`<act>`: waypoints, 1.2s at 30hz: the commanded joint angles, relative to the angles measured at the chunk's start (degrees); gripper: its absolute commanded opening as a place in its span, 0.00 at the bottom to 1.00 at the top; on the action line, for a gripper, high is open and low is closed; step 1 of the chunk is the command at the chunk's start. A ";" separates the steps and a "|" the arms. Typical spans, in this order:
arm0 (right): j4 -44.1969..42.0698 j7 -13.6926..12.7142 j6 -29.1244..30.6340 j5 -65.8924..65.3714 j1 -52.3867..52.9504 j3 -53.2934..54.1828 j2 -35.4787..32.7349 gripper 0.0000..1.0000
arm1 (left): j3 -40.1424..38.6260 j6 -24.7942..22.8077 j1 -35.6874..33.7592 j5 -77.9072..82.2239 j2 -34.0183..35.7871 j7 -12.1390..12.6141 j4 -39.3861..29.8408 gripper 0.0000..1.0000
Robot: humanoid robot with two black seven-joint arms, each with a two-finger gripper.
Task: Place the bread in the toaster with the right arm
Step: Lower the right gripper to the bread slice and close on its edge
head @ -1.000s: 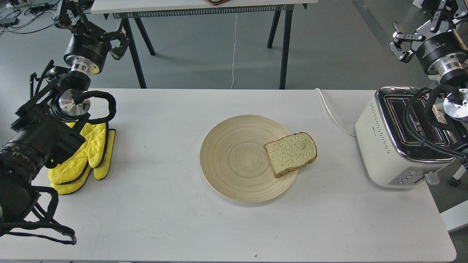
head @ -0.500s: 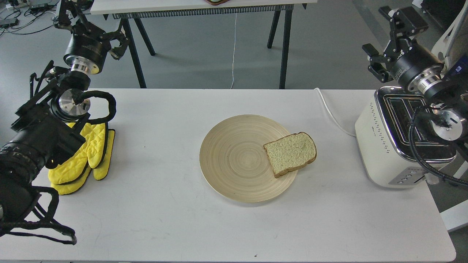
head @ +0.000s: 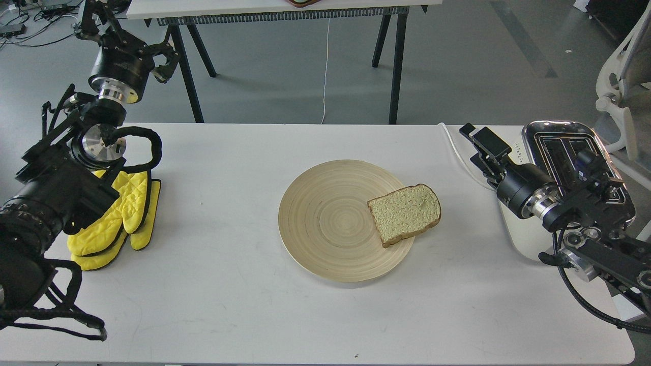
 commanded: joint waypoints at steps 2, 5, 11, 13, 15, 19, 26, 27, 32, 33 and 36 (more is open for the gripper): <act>-3.47 0.14 -1.90 -1.37 -1.31 -4.35 3.11 0.94 | 0.00 0.00 -0.01 0.01 -0.03 0.09 0.00 1.00; -6.11 0.23 -2.08 -1.28 -2.10 -5.41 5.83 0.92 | 0.00 0.00 -0.01 0.01 -0.03 0.00 0.00 1.00; -9.71 0.14 -2.08 -1.28 -3.42 -6.03 9.70 0.83 | 0.00 0.00 -0.01 0.01 -0.03 0.00 -0.09 1.00; -11.73 0.06 -1.82 -0.84 -3.33 -6.20 11.37 0.81 | 0.00 0.00 -0.01 0.01 -0.03 0.00 -0.09 1.00; -13.40 0.06 -1.56 -0.75 -3.07 -6.20 12.78 0.78 | 0.00 0.00 -0.01 0.01 -0.03 0.00 -0.09 1.00; -14.29 -0.12 -1.47 -1.10 -2.89 -6.29 14.45 0.70 | 0.00 0.00 0.00 0.01 -0.03 0.00 -0.09 1.00; -14.29 -0.30 -1.38 -1.10 -2.63 -8.13 14.54 0.47 | 0.00 0.00 -0.01 0.01 -0.03 0.00 -0.09 1.00; -14.29 -0.30 -1.38 -1.10 -2.63 -8.57 14.54 0.44 | 0.00 0.00 0.08 0.01 -0.03 0.09 -0.09 1.00; -14.29 -0.30 -1.38 -1.19 -2.54 -9.19 14.81 0.41 | 0.00 0.00 0.00 0.01 -0.03 0.00 -0.09 1.00; -14.29 -0.30 -1.29 -1.19 -2.45 -9.19 14.81 0.41 | 0.00 0.00 -0.01 0.01 -0.03 0.00 -0.09 1.00; -14.11 -0.30 -1.38 -1.19 -2.37 -9.10 14.81 0.36 | 0.00 0.00 -0.01 0.01 -0.03 0.00 -0.09 1.00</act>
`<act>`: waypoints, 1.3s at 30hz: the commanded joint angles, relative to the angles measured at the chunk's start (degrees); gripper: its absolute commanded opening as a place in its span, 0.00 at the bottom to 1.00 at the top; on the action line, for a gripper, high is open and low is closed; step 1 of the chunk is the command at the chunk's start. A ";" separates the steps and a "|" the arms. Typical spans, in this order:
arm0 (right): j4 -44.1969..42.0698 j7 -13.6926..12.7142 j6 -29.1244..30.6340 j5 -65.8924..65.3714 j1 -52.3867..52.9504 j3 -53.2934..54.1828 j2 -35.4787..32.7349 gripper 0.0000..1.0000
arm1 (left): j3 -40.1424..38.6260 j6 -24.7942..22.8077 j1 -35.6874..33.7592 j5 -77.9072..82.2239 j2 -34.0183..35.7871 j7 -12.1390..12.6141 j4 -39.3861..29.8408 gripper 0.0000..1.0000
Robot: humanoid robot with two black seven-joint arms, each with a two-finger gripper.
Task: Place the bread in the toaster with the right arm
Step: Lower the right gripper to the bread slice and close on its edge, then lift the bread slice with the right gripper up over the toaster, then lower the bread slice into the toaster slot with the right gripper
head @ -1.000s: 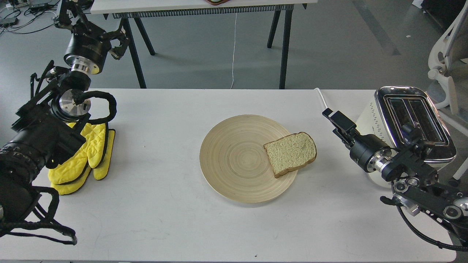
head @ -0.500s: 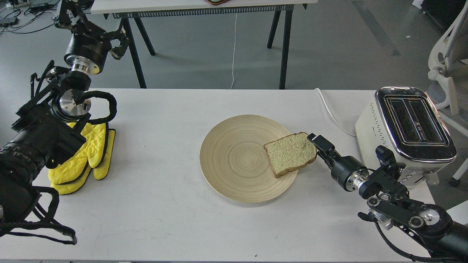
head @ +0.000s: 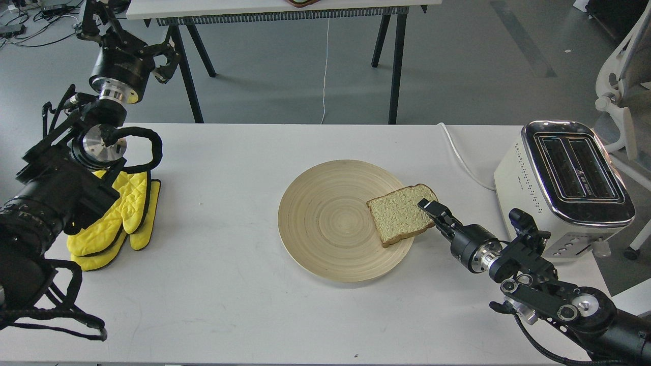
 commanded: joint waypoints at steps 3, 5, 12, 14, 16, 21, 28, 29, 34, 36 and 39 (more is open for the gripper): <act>0.44 0.00 -0.04 -0.01 0.73 -0.03 -0.31 0.25 | 0.00 0.00 -0.06 0.00 0.00 -0.01 -0.01 1.00; 0.44 0.00 -0.04 -0.01 0.90 -0.03 -0.49 0.18 | 0.00 0.00 -0.06 0.00 0.00 -0.01 -0.01 1.00; 3.78 0.44 -0.13 -0.09 1.51 0.15 -2.68 0.05 | 0.00 0.00 -0.06 0.00 0.00 -0.01 -0.01 1.00; 5.97 0.44 -0.13 -0.09 2.92 0.06 -5.22 0.04 | 0.00 0.00 -0.06 0.00 0.00 -0.01 -0.01 1.00; 8.52 0.44 -0.13 -0.18 3.54 0.06 -7.24 0.02 | 0.00 0.00 0.03 0.00 0.00 -0.01 -0.01 1.00; 14.50 0.36 -0.31 -2.81 6.96 0.06 -17.17 0.02 | 0.00 0.00 -0.06 0.00 0.00 -0.01 -0.01 1.00; 21.26 0.00 -0.04 -7.30 12.76 0.15 -37.99 0.03 | 0.00 0.00 0.03 0.00 -0.08 -0.01 -0.01 1.00; 22.14 0.00 -0.04 -7.30 13.20 0.15 -40.54 0.03 | 0.00 0.00 -0.06 0.00 -0.08 -0.01 -0.01 1.00; 23.91 0.00 -0.04 -8.96 13.47 0.15 -51.01 0.03 | 0.00 0.00 0.03 0.00 0.00 -0.01 -0.01 1.00; 23.91 0.00 -0.04 -11.15 12.86 0.06 -53.04 0.03 | 0.00 0.00 0.03 0.00 -0.08 -0.01 -0.01 1.00; 23.91 -0.08 -0.30 -14.06 12.24 -1.25 -54.80 0.03 | -0.09 0.00 -0.06 0.00 -0.08 -0.01 -0.01 1.00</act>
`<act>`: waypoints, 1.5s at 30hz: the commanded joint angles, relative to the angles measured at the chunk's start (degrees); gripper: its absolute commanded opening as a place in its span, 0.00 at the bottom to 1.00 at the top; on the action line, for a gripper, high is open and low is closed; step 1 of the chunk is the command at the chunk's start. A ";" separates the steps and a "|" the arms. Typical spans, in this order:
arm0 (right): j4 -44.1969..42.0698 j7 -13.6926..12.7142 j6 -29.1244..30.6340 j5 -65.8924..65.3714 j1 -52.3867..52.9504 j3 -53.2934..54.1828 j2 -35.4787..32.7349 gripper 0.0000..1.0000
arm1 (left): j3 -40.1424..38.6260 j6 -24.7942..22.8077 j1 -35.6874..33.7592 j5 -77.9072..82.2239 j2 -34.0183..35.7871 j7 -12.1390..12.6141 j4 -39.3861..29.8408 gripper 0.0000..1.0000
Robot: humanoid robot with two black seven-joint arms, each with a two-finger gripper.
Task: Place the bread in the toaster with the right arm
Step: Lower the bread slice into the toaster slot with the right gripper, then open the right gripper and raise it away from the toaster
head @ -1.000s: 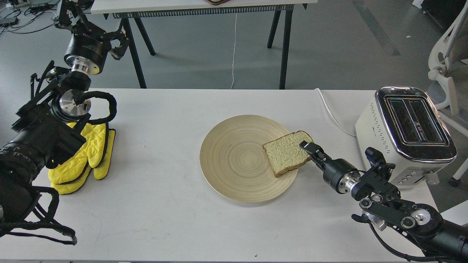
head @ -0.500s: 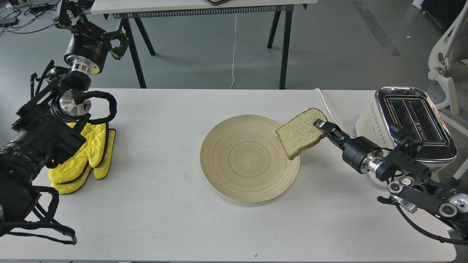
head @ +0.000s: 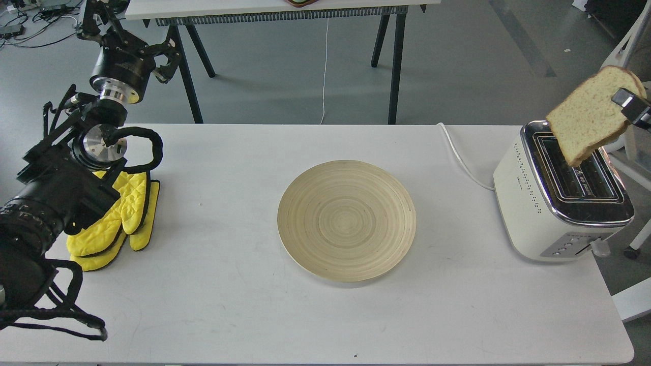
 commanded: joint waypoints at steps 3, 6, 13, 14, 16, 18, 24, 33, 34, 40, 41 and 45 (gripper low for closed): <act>-0.16 -0.05 -0.89 -2.83 -0.74 -3.47 -1.76 0.03 | -0.10 0.00 -0.03 0.00 -0.02 0.00 -0.09 1.00; -0.86 -0.40 -1.07 -3.10 -0.91 -4.00 -1.15 0.03 | -0.10 0.00 0.05 -0.09 -0.02 0.00 -0.26 1.00; -4.20 -1.54 -1.16 -3.19 -1.09 -4.18 4.91 0.03 | -0.10 0.00 0.05 -0.09 -0.02 0.00 -0.44 1.00; -4.20 -1.80 -1.24 -3.19 -1.09 -4.18 5.44 0.03 | -0.10 0.00 0.05 -0.09 -0.02 0.00 -0.35 1.00; -4.11 -2.33 -1.24 -3.10 -1.09 -4.09 6.23 0.03 | -0.10 0.00 0.05 -0.09 0.07 0.00 -0.44 1.00; -4.03 -2.51 -1.24 -3.10 -1.09 -4.00 6.93 0.03 | -0.10 0.00 0.05 -0.09 0.06 0.00 -0.44 1.00; -3.94 -3.21 -1.24 -3.10 -1.00 -3.83 7.03 0.03 | -0.10 0.00 0.05 -0.09 0.07 0.00 -0.44 1.00; -3.85 -3.12 -1.24 -3.28 -2.23 -6.28 7.55 0.22 | -0.10 0.00 0.05 -0.09 0.07 0.00 -0.44 1.00; -3.76 -3.03 -1.24 -3.28 -2.23 -6.72 7.81 0.29 | -0.10 0.00 0.05 -0.09 0.07 0.00 -0.44 1.00; -3.32 -2.95 -1.33 -2.66 -1.53 -5.33 8.17 0.61 | -0.10 0.00 0.05 -0.09 0.07 0.00 -0.35 1.00; -3.32 -2.86 -1.33 -2.57 -1.44 -4.36 8.17 0.74 | -0.10 0.00 0.05 -0.09 0.07 0.00 -0.44 1.00; -3.32 -2.59 -1.42 -1.09 -1.44 1.96 10.01 0.98 | -0.10 0.00 0.05 -0.09 0.06 0.00 -0.44 1.00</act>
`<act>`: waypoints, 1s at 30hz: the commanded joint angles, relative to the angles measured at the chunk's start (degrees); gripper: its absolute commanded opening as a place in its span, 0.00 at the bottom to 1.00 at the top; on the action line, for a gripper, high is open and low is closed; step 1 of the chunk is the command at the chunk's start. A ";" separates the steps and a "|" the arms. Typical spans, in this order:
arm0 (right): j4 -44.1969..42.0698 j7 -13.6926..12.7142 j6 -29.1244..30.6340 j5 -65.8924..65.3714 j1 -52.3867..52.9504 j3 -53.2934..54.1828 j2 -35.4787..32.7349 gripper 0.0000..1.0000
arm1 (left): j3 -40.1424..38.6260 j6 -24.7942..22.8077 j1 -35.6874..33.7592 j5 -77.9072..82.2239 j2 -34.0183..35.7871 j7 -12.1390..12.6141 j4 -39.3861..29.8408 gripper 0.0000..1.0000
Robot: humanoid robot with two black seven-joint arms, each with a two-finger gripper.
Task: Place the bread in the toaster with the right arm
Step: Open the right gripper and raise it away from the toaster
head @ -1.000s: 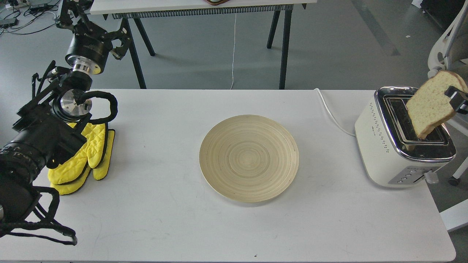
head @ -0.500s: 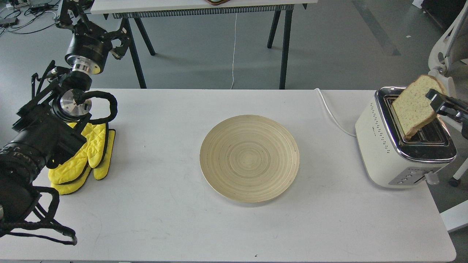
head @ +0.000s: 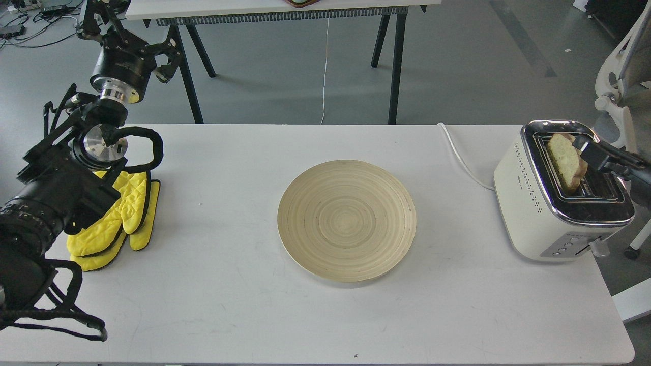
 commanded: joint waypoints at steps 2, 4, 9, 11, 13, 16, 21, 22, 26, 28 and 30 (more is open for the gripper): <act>-0.05 0.16 0.01 4.81 0.03 6.51 3.11 0.98 | 0.00 0.00 0.00 0.01 0.01 0.00 -0.02 1.00; 0.03 0.42 0.36 11.91 0.03 10.11 5.13 0.99 | 0.00 0.00 0.00 0.01 0.01 0.00 0.07 1.00; -0.58 -0.02 0.11 22.40 0.38 18.02 12.85 0.99 | -0.09 0.00 0.00 0.01 0.01 0.00 -0.02 1.00; -1.72 -0.90 0.10 23.72 0.82 22.23 16.46 0.99 | -0.17 0.00 0.00 0.01 0.01 0.00 -0.02 1.00; -5.57 -2.12 0.98 26.61 0.82 25.32 20.24 0.99 | -0.17 0.00 0.00 0.01 0.01 0.00 0.07 1.00; -11.72 -1.96 3.17 31.80 1.78 27.52 26.74 0.99 | -0.17 0.00 0.00 0.01 0.01 0.00 0.07 1.00; -21.48 -1.52 8.70 35.50 4.68 34.54 36.67 0.99 | -0.09 0.00 0.00 0.01 0.10 0.00 0.07 1.00; -22.89 -1.43 10.02 36.03 4.77 36.47 38.34 0.99 | -0.09 0.00 0.00 0.01 0.10 0.00 0.07 1.00; -28.25 -2.04 17.22 38.13 5.56 43.86 44.68 0.99 | -0.09 0.00 0.00 0.01 0.10 0.00 0.07 1.00; -31.42 -2.48 18.55 39.98 6.61 44.66 46.79 0.99 | 0.00 0.00 0.00 0.01 0.10 0.00 0.07 1.00; -34.41 -3.09 19.87 43.05 8.02 44.58 48.29 0.99 | 0.00 0.00 0.00 0.01 0.10 0.00 0.07 1.00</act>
